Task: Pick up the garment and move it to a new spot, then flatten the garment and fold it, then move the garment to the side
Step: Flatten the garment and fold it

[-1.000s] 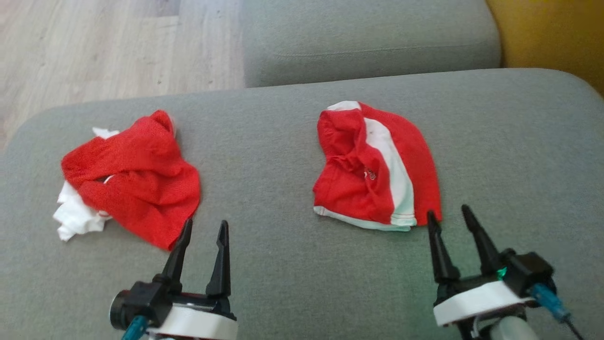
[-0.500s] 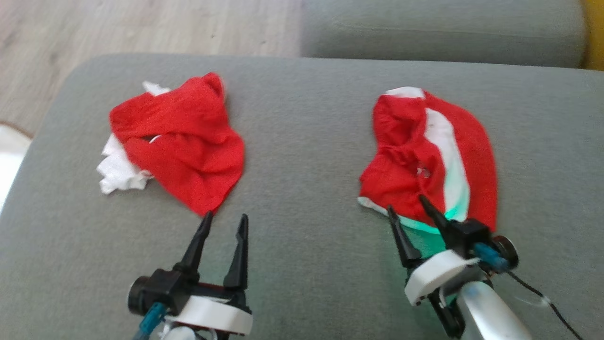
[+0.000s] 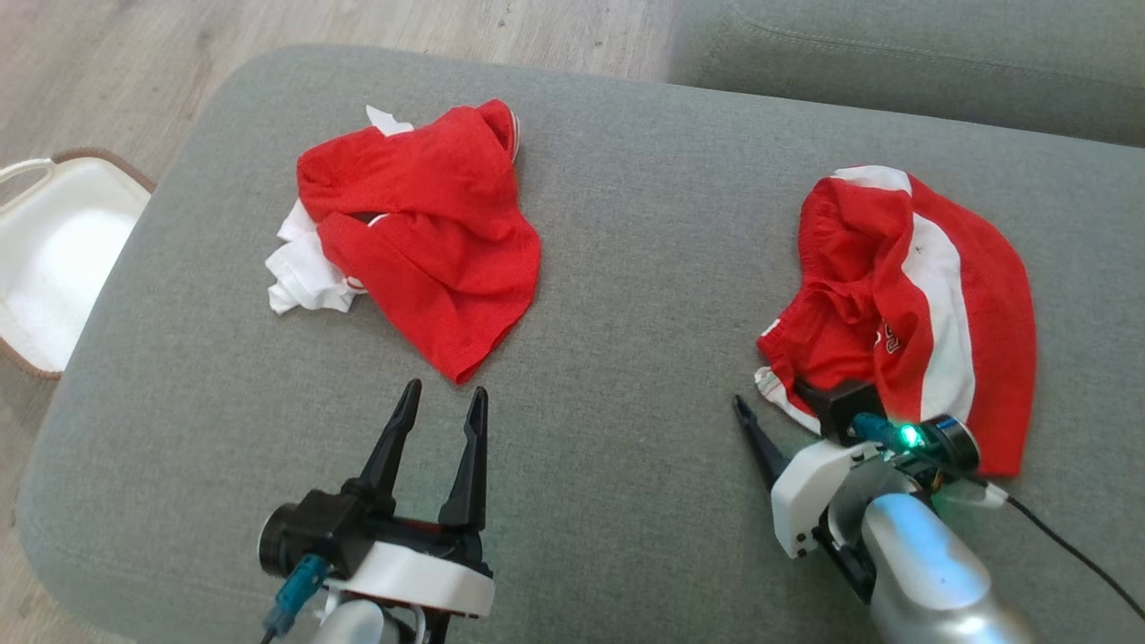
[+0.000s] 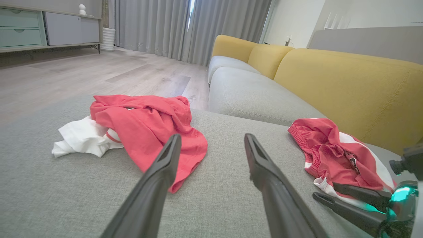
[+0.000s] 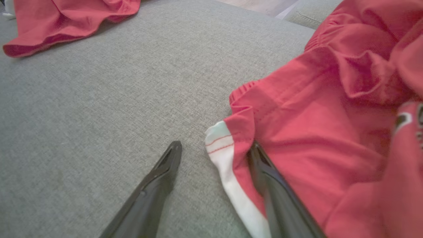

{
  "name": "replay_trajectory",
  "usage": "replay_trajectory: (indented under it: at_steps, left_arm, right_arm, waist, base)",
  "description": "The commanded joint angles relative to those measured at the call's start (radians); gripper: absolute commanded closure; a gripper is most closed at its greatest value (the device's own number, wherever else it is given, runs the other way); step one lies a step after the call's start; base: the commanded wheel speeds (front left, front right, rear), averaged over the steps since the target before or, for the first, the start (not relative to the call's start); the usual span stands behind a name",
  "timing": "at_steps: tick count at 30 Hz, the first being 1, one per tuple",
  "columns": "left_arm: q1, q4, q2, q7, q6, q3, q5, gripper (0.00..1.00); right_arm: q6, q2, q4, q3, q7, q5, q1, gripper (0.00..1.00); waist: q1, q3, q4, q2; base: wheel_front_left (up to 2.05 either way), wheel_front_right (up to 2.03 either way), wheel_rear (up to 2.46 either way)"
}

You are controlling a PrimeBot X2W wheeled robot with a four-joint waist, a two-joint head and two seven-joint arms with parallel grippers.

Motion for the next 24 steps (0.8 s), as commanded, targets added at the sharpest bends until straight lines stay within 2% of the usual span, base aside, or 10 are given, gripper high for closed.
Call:
replay_trajectory:
  at_steps: [1, 2, 10, 18, 21, 24]
  left_arm:
    - [-0.030, -0.030, -0.002, -0.010, 0.006, 0.027, -0.003, 0.00]
    - [-0.029, -0.029, -0.002, -0.010, 0.006, 0.028, -0.003, 0.00]
    - [-0.022, -0.005, -0.002, -0.010, 0.011, 0.029, 0.004, 0.00]
    - [-0.001, -0.001, -0.002, -0.010, 0.016, 0.035, 0.006, 0.00]
    - [0.013, -0.004, -0.002, -0.010, 0.017, 0.054, 0.009, 0.00]
    - [0.028, -0.013, -0.002, -0.010, 0.018, 0.074, 0.005, 0.00]
  right_arm:
    - [-0.001, 0.001, -0.003, 0.015, 0.007, 0.000, -0.022, 0.56]
    - [-0.001, 0.001, 0.006, 0.018, 0.003, 0.006, -0.024, 1.00]
    - [-0.001, 0.001, -0.017, 0.105, -0.067, 0.141, -0.070, 1.00]
    - [-0.001, 0.001, -0.202, 0.232, -0.120, 0.364, -0.216, 1.00]
    - [-0.001, 0.001, -0.291, 0.228, -0.128, 0.432, -0.284, 1.00]
    - [-0.001, 0.001, -0.390, 0.150, -0.129, 0.468, -0.332, 1.00]
  waist:
    - [-0.0001, -0.002, 0.000, 0.0000]
    - [-0.0001, -0.004, -0.001, 0.0000]
    - [-0.0001, -0.034, -0.035, 0.0000]
    - [-0.0001, -0.088, -0.064, 0.0000]
    - [-0.0001, -0.108, -0.082, 0.0000]
    - [-0.0001, -0.123, -0.104, 0.0000]
  base:
    - [0.00, 0.00, 0.00]
    - [0.00, 0.00, 0.00]
    - [0.00, 0.00, 0.00]
    - [0.00, 0.00, 0.00]
    - [0.00, 0.00, 0.00]
    - [0.00, 0.00, 0.00]
